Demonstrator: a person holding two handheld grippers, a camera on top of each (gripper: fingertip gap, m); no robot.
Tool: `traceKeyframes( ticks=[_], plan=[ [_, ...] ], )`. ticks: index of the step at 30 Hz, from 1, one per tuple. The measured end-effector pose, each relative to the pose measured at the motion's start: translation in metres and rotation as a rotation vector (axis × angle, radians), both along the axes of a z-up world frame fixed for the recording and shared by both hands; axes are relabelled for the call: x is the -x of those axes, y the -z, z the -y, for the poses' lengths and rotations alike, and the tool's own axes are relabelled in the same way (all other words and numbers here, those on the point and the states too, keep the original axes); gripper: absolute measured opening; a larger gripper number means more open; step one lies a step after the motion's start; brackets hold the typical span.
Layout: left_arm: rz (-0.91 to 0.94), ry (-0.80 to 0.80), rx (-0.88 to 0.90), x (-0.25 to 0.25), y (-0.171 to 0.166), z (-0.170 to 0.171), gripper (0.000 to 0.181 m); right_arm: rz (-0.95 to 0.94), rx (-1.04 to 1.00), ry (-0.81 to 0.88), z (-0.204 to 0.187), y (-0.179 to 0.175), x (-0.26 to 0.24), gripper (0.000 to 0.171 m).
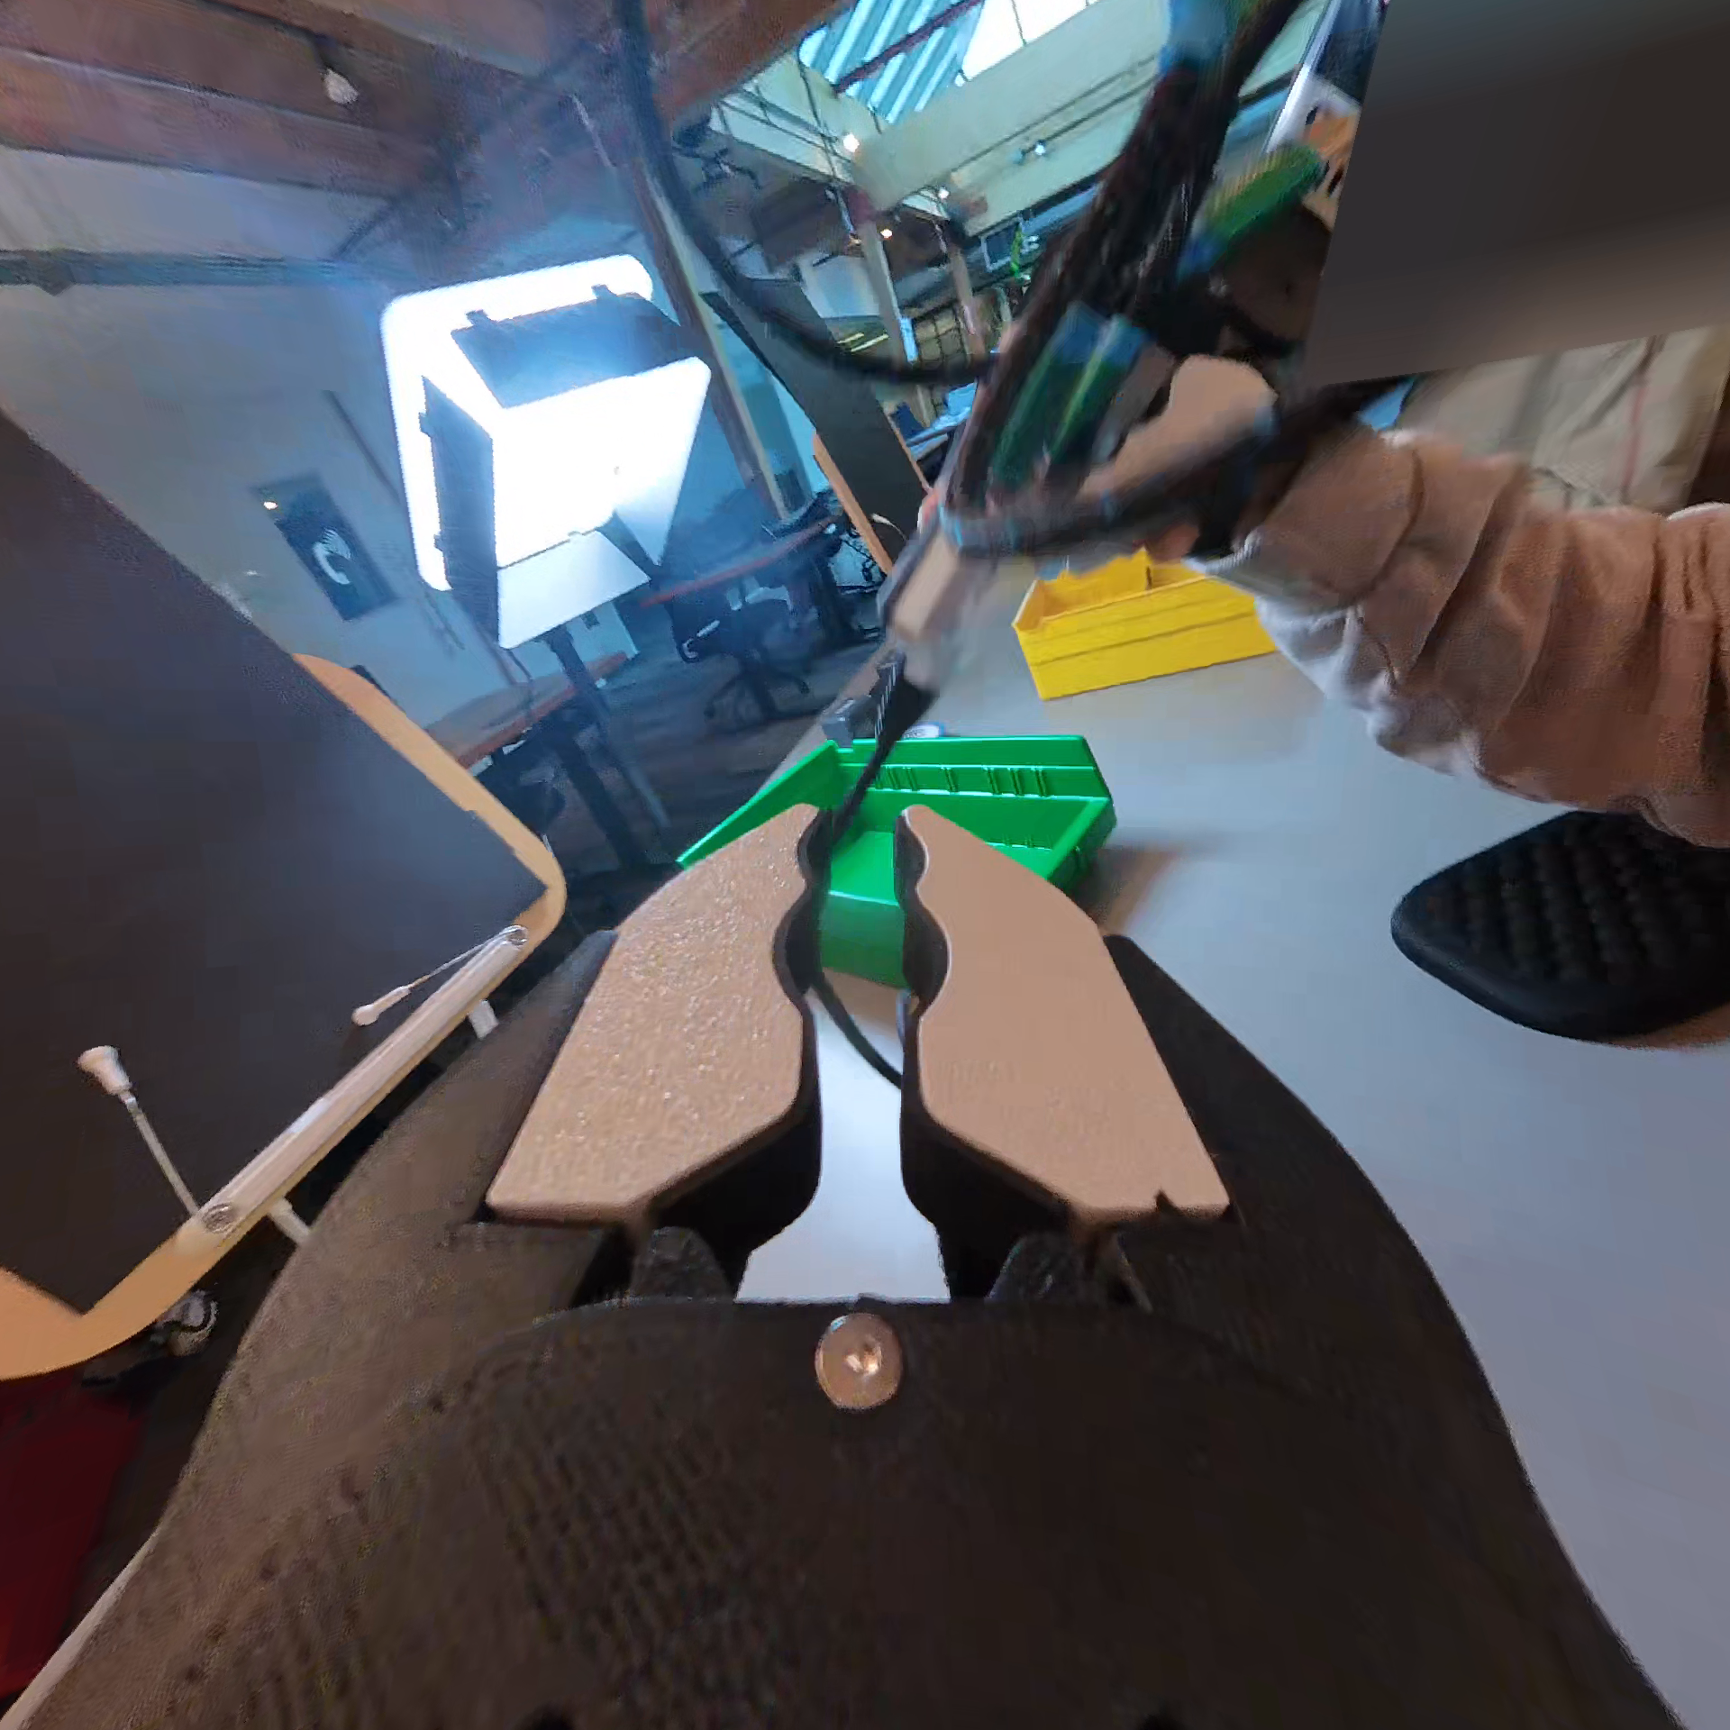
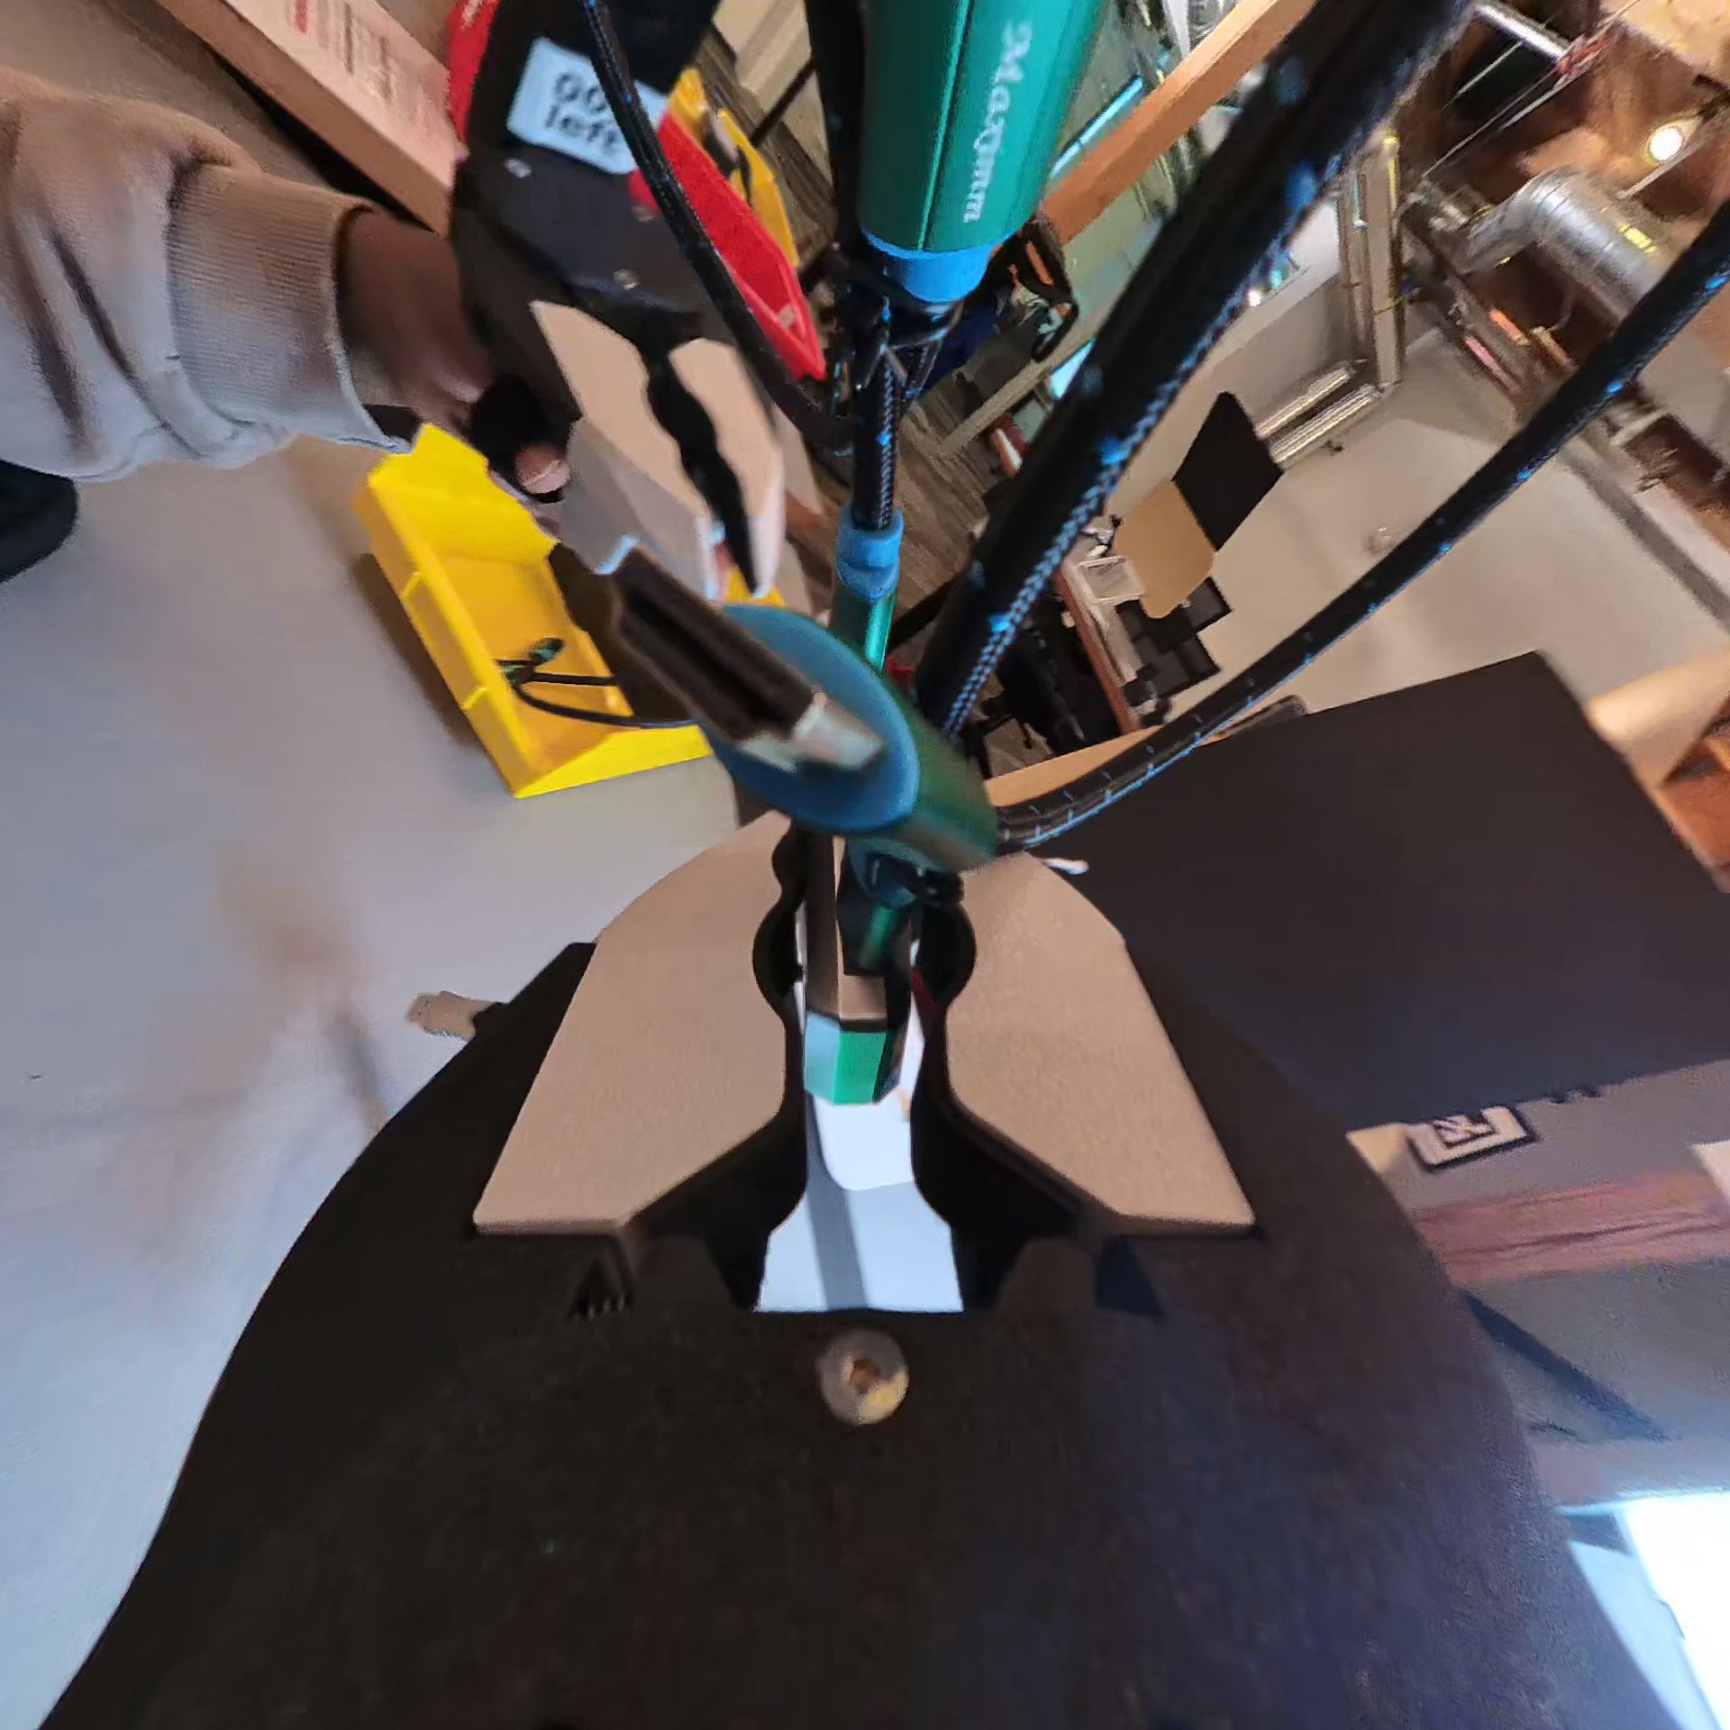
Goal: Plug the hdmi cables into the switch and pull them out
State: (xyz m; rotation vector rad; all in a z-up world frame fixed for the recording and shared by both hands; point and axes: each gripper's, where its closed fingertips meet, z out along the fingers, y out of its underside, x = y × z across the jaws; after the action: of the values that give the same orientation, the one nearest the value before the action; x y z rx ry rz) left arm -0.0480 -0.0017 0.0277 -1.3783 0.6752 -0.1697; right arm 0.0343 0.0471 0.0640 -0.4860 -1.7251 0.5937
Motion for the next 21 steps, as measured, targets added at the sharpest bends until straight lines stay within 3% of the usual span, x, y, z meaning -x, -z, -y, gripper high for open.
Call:
traceKeyframes(
  ticks=[1, 4, 8, 12, 16, 21],
  plan=[
    [0.004, -0.012, -0.005, 0.004, -0.003, 0.002, 0.011, -0.005, -0.018, 0.011, -0.003, -0.017, -0.002, 0.021],
    [-0.007, -0.032, -0.019, 0.010, -0.007, 0.007, 0.010, -0.002, -0.038, 0.031, -0.015, -0.067, -0.008, 0.021],
    [-0.031, -0.046, -0.030, 0.010, -0.008, 0.008, 0.009, -0.036, -0.114, 0.180, -0.057, -0.125, -0.013, 0.021],
    [-0.031, -0.051, -0.033, 0.011, -0.007, 0.006, 0.008, -0.066, -0.192, 0.359, -0.115, -0.148, -0.013, 0.021],
    [-0.042, -0.083, -0.018, 0.019, -0.001, 0.001, 0.008, -0.082, -0.231, 0.507, -0.179, -0.126, -0.013, 0.021],
    [-0.032, -0.101, -0.005, 0.027, 0.002, -0.003, 0.007, -0.033, -0.195, 0.620, -0.252, -0.037, -0.011, 0.021]
  ],
)
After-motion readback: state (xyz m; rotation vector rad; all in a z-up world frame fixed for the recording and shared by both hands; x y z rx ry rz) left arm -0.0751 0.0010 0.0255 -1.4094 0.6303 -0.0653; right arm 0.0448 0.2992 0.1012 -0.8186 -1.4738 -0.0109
